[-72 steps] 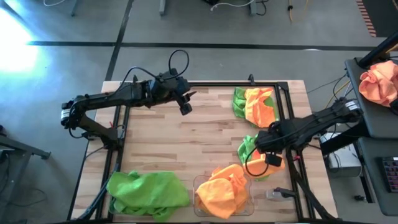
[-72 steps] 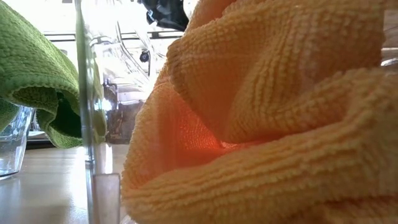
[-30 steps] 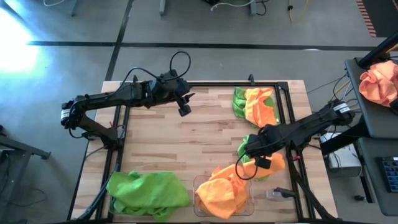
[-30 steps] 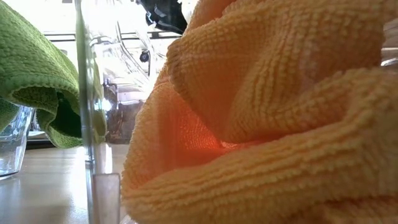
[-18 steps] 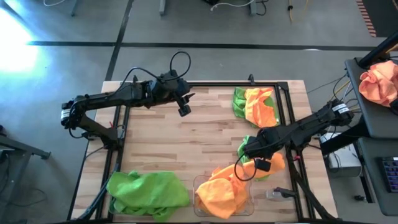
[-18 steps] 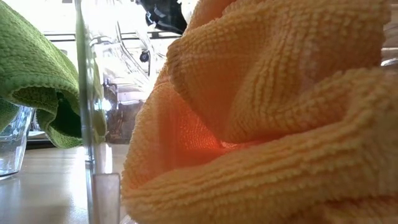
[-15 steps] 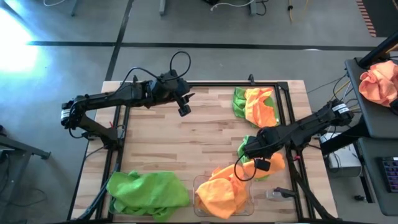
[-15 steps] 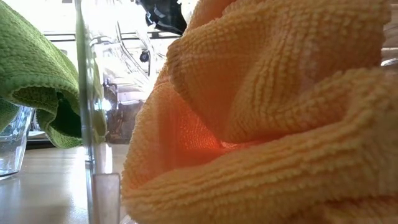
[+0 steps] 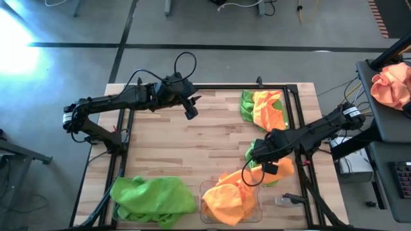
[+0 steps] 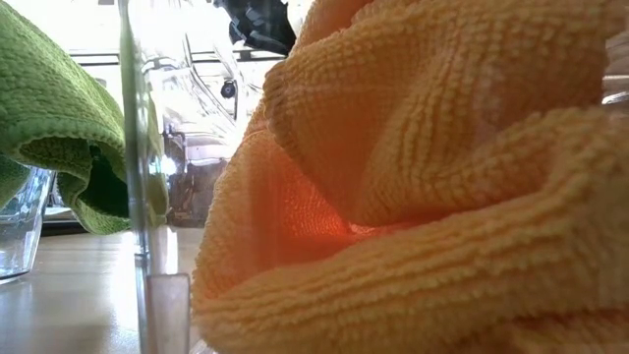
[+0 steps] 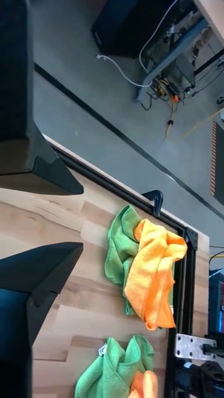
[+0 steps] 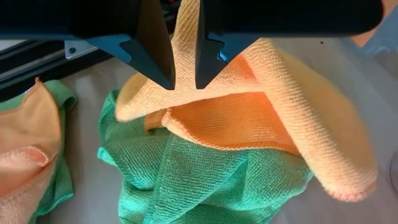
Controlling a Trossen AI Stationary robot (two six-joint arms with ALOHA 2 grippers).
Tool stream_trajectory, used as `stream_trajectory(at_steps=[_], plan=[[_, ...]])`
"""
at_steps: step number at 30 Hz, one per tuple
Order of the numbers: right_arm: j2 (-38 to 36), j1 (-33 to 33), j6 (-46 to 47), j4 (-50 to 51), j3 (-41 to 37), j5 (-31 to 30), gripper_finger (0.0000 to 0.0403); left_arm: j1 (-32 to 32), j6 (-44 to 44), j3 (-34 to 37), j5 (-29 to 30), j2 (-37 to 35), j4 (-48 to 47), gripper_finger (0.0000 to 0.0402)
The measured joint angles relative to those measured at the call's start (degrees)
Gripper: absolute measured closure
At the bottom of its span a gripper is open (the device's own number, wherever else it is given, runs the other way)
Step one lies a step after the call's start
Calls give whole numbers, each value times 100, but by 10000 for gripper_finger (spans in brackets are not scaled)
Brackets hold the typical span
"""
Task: Sort microfiber towel by color & place in baskets
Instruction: Put the orange towel into the right transparent bin
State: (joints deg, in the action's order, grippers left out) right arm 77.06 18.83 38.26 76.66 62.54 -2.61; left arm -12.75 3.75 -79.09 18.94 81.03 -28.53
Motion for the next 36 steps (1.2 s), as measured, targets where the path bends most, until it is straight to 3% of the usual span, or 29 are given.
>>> stream_trajectory(at_steps=[8, 12, 16, 21, 28, 36], plan=[[0, -9, -800, -4, 0, -90, 285, 0, -68, -2, 0, 0, 0, 283], [0, -11, -1160, 122, 0, -347, 271, 0, -68, -4, 0, 0, -1, 283], [0, -37, -1575, 206, 0, -192, 268, 0, 13, -4, 0, 0, -2, 283], [0, -249, -896, 264, -8, 392, 274, -11, 171, -4, 1, 0, -2, 283], [0, -275, -257, 404, -161, 410, 272, -51, 567, -4, 1, 0, -4, 283], [-1, -275, 1134, 413, -529, 424, 271, -236, 937, -4, 2, 0, -4, 283]])
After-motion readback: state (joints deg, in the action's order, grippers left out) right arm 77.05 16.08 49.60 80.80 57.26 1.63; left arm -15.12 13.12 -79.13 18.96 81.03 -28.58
